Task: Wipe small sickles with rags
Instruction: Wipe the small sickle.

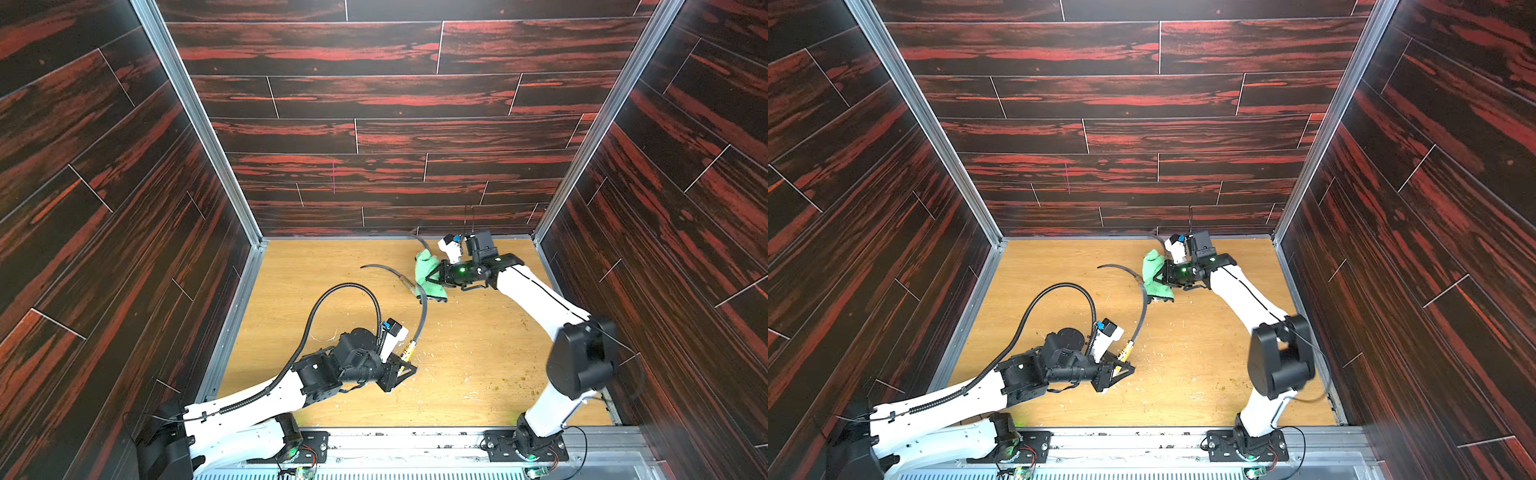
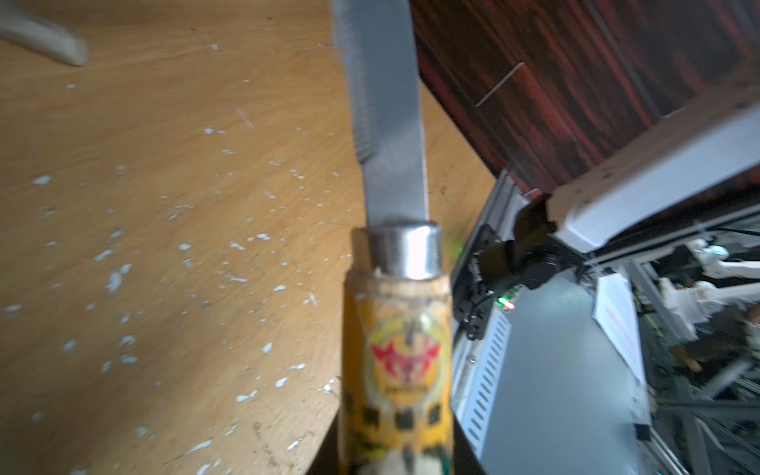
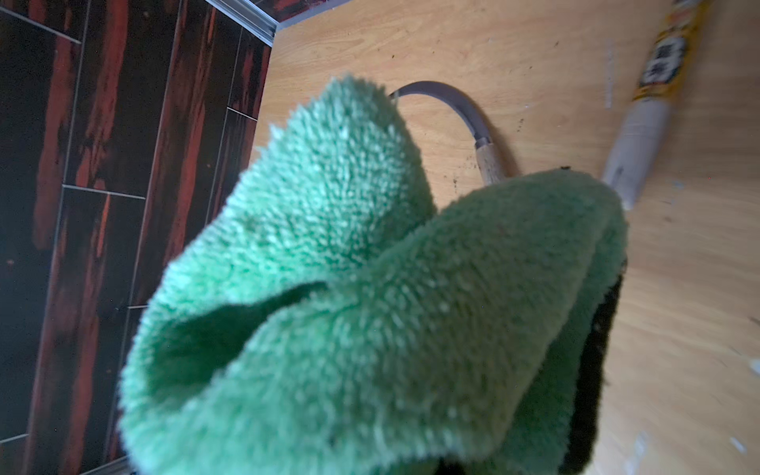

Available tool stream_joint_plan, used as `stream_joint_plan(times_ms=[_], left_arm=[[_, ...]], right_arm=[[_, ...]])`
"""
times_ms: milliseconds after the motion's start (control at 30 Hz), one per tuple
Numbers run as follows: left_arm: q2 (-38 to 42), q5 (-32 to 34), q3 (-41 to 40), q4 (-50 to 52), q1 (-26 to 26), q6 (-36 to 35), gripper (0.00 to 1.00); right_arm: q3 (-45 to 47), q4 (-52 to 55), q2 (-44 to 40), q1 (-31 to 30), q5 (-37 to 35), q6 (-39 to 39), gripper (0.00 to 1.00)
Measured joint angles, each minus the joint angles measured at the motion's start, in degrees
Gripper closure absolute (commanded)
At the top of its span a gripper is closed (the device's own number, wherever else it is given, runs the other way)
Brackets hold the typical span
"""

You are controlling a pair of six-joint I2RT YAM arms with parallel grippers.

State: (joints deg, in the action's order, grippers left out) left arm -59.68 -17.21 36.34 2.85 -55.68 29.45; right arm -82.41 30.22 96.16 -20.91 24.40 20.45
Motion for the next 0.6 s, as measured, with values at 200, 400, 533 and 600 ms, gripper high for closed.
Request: stream_joint_plan(times_ms=[200, 400, 533, 600], left_arm=[[-5.6, 8.3, 3.1, 5.3, 0.0, -1.1, 1.0], [-11.0, 14.4, 9.3, 9.2, 0.0, -3.0, 1.0], [-11.5, 16.2, 9.7, 9.2, 0.0, -3.3, 1.0], [-11.5, 16.4, 9.7, 8.9, 0.0, -3.3, 1.0]], right_arm=[[0.4, 6.1, -13.0, -4.4, -5.5, -2.1, 1.0], [3.1, 8.0, -18.8, -11.9, -8.6, -1.0, 1.0], [7.4, 8.0, -17.4, -14.9, -10.6, 1.4, 1.0], [8.8, 7.9, -16.4, -15.1, -11.3, 2.5, 1.0]])
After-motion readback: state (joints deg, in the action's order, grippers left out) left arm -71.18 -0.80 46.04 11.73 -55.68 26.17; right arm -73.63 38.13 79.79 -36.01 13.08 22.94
